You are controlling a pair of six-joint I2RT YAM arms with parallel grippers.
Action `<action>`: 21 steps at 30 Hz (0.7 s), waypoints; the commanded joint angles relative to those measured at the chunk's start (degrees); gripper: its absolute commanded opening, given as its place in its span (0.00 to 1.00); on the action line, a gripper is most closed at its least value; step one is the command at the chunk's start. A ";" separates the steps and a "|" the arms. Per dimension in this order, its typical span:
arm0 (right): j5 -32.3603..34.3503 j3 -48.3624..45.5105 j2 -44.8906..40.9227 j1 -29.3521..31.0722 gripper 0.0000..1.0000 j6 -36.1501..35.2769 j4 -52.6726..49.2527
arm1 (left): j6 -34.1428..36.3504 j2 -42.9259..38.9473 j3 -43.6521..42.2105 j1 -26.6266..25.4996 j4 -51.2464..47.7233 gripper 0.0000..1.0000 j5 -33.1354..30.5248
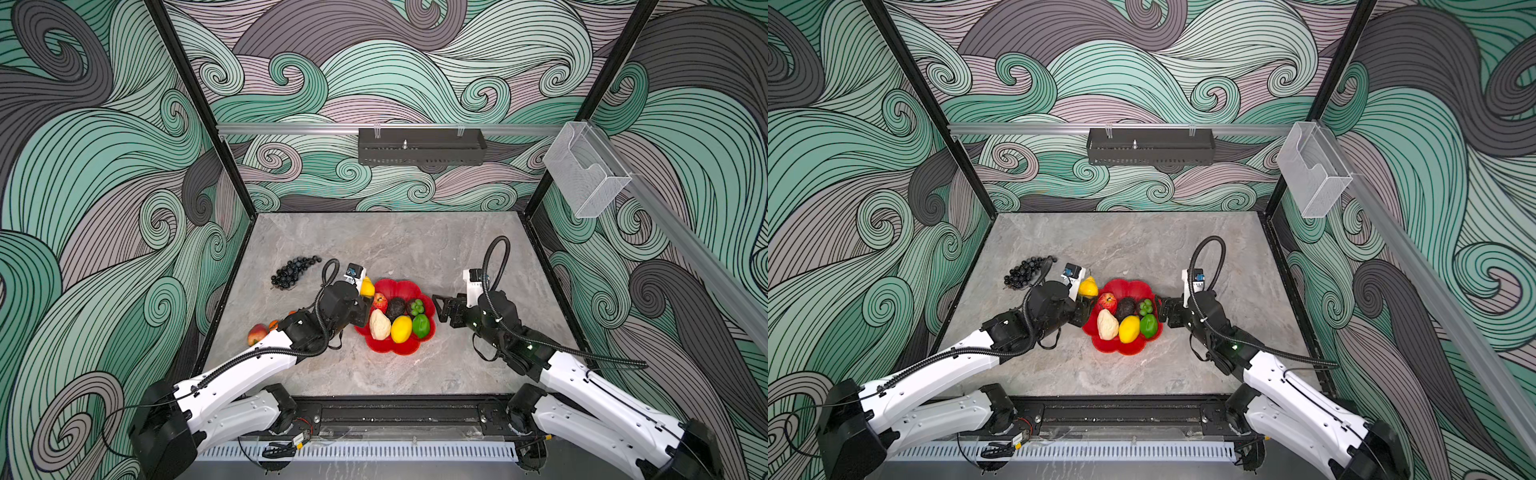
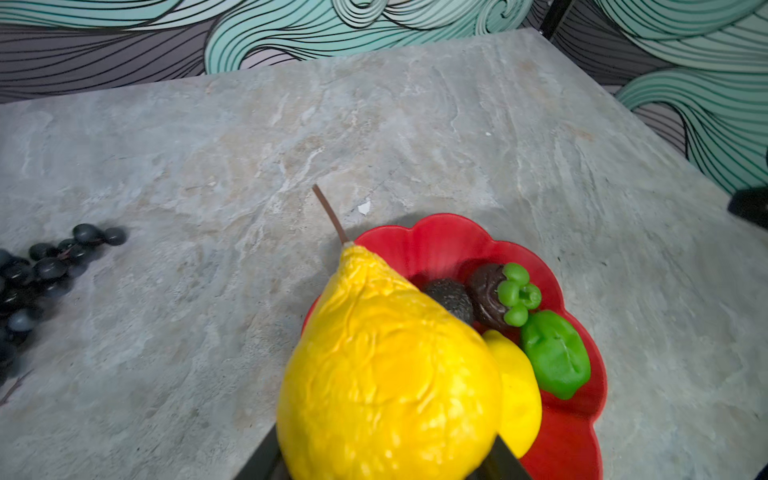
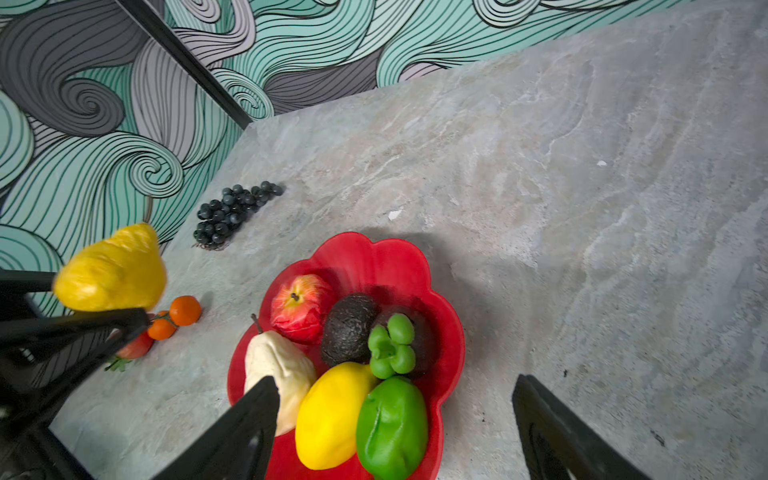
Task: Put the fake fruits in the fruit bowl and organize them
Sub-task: 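Lift the yellow pear over the bowl with the left gripper while the right gripper approaches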
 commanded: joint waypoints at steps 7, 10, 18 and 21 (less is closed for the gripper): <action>-11.30 8.27 6.34 0.73 0.78 6.30 -3.88 | 15.40 -3.88 -8.77 -3.89 16.96 0.50 7.26; -10.60 11.68 7.08 3.60 0.77 8.71 -4.69 | 18.12 -4.63 -10.13 -5.44 19.25 0.50 9.12; -10.42 15.19 11.47 9.47 0.70 10.52 -2.66 | 20.73 -5.98 -12.22 -8.04 22.55 0.50 10.35; -11.70 15.35 13.20 10.12 0.66 11.39 -1.08 | 21.42 -6.40 -12.59 -9.00 23.22 0.50 10.80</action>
